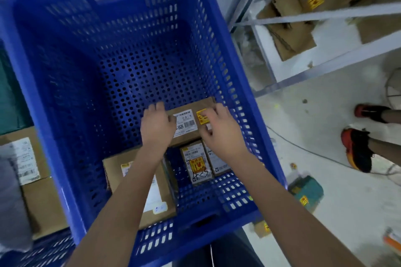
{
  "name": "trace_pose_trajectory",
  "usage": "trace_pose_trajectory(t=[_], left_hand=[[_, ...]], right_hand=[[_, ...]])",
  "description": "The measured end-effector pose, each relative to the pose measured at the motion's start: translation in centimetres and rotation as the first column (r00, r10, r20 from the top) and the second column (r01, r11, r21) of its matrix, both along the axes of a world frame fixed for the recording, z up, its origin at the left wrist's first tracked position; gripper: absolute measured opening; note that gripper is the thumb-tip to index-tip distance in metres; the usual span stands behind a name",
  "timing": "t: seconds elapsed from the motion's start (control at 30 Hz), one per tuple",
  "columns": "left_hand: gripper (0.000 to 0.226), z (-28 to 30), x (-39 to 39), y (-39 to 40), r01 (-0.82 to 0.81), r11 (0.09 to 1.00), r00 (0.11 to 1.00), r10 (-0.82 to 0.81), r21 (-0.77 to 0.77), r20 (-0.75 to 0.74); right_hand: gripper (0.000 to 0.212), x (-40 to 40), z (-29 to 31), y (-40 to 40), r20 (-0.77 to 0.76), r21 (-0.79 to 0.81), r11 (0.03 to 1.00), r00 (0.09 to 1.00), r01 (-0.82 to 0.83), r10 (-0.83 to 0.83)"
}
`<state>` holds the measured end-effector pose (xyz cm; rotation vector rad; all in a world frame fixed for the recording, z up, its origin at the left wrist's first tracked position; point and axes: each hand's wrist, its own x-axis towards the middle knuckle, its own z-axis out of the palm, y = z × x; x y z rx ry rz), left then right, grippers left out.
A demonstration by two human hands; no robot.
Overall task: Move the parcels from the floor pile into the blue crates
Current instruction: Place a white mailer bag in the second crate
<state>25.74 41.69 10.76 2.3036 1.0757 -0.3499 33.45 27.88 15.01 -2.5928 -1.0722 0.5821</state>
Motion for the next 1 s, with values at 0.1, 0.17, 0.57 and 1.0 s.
trace_pose_trajectory(t=[0.1,0.17,0.57,1.0], left_hand=[[0.037,2.9,0.2,-2.2,-0.014,0.998,0.993,0.021,-0.063,0.118],[0.032,4.5,0.1,-3.9,-0.034,0.994,0.98,0.053,-0.102,0.191],[0.021,10.7,0.0,-18.9,0.133,0.989,0.848,-0.081,-0.063,0.524],[0.012,-3.5,-1.4,-45.4,0.457,0.766,0.866,-0.499,-0.453,0.03]], right_hand=[[0.019,-0.4,3.9,-2.8,-0.01,0.284,0.95,0.991,0.133,-0.136],[0.016,-0.3,5.7,-5.8,-0.025,0.419,0.869,0.96,0.263,-0.279],[0.023,-5.7,-4.4,-36.6,-0.399,-0.191,-0.018,-0.095,0.981,-0.912],[0.019,-19.8,-11.9,-53.2,-0.498,-0.532,-0.108,-0.413,0.84,-0.763]])
